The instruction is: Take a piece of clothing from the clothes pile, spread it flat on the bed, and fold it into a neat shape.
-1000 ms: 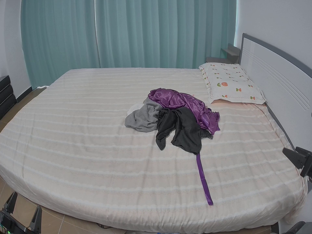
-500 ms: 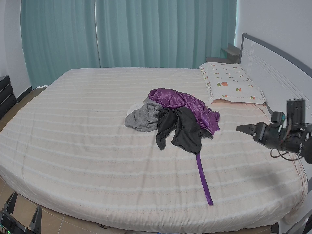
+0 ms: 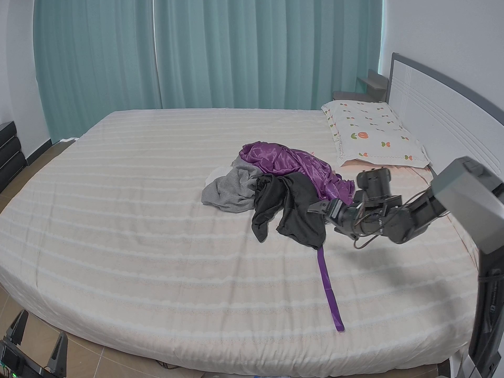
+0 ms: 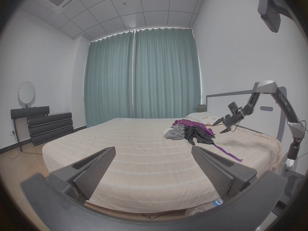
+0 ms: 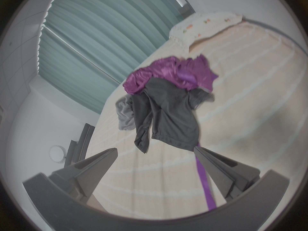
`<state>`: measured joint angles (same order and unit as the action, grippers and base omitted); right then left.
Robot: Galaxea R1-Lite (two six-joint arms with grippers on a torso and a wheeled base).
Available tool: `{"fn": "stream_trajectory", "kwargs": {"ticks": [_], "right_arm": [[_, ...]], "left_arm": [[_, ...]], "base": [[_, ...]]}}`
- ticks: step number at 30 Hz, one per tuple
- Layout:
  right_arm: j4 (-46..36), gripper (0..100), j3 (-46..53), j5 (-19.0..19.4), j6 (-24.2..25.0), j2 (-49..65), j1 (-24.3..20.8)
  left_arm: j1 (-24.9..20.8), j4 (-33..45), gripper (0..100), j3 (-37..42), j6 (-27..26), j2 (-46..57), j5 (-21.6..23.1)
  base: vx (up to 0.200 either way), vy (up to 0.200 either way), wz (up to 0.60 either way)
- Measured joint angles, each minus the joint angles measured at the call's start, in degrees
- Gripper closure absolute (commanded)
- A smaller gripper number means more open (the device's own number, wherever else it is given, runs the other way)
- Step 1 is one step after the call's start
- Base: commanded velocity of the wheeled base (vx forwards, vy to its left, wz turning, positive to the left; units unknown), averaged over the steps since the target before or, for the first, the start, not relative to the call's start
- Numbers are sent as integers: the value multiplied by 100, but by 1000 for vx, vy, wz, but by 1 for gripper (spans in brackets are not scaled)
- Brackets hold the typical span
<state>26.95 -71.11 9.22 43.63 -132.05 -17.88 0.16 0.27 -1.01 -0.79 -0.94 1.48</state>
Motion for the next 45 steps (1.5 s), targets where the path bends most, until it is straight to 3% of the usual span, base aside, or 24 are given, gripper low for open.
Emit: {"fn": "stream_trajectory", "kwargs": {"ticks": [4,10,21,31,32,45], "right_arm": [[-185,0,-877,-29,388,-965,-229],[-512,0,-1462,-343,514,-1641,-396],[-655,0,-2183,-785,798,-2157,-450],[-684,0,-3338,-1449,848,-2597,-422],[-697,100,-3479,-1518,846,-2660,-424],[-1328,100,-4036,-1680,851,-2998,-452]], "left_arm": [[0,0,0,0,1,0,2],[0,0,0,0,1,0,2],[0,-2,0,0,0,-2,2],[0,0,0,0,1,-2,0],[0,0,0,0,1,-2,0],[0,0,0,0,1,-5,2]], "base": [[0,0,0],[0,0,0],[0,0,0],[0,0,0],[0,0,0],[0,0,0]]}}
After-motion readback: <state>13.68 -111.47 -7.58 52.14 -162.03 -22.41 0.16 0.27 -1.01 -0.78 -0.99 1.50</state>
